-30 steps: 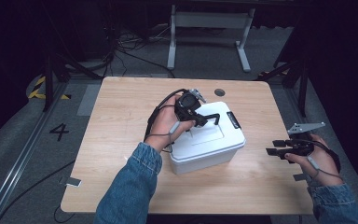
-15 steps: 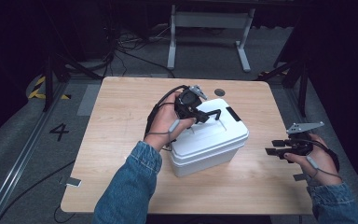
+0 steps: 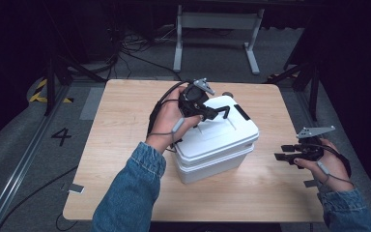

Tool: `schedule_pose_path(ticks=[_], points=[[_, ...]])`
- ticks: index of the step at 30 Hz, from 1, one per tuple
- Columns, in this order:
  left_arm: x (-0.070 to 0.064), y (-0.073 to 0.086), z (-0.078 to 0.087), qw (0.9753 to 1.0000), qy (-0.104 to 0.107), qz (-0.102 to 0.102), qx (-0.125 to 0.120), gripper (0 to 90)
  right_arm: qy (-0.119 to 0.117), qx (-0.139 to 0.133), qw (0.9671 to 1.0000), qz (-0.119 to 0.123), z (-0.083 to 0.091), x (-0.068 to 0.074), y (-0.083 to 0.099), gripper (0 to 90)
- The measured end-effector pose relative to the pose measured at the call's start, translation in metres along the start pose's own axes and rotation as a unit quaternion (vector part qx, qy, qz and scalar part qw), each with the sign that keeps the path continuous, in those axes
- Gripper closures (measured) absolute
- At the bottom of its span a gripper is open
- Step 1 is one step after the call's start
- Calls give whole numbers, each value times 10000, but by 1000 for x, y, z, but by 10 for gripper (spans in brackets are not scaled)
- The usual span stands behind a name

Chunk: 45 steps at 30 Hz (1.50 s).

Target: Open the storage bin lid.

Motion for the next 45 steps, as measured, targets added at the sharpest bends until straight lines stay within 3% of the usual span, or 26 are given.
schedule_pose_path(ticks=[7, 15, 23, 30, 37, 41, 45], points=[[-1, -8, 11, 9998, 49, -28, -186, 840, 13, -19, 10000, -31, 1, -1, 1, 479], [1, -10, 22, 9996, -39, 15, -272, 840, 16, -3, 10000, -37, 0, 0, 2, 479], [9, 0, 35, 9993, -249, 93, -272, 840, 6, 16, 10000, -19, -1, 0, 2, 479], [20, 17, 53, 9979, -455, 316, -348, 840, -4, 52, 10000, 3, -5, 2, 0, 479], [38, 40, 73, 9930, -867, 673, -429, 840, -31, 85, 9999, 51, -9, 4, -2, 479], [47, 52, 82, 9883, -1117, 873, -569, 841, -42, 104, 9999, 66, -10, 5, -2, 479], [55, 66, 90, 9852, -1296, 1006, -487, 841, -30, 114, 9999, 70, -11, 4, -2, 479]])
Point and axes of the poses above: each handheld gripper's, and its own axes: z roughly backward along the jaws, y roughly out of its underside, x roughly to its left, the point moved 7 cm from there along -z, roughly forward along the jaws, and after that the axes turned 9 degrees about -z, right-handed, at the moved point
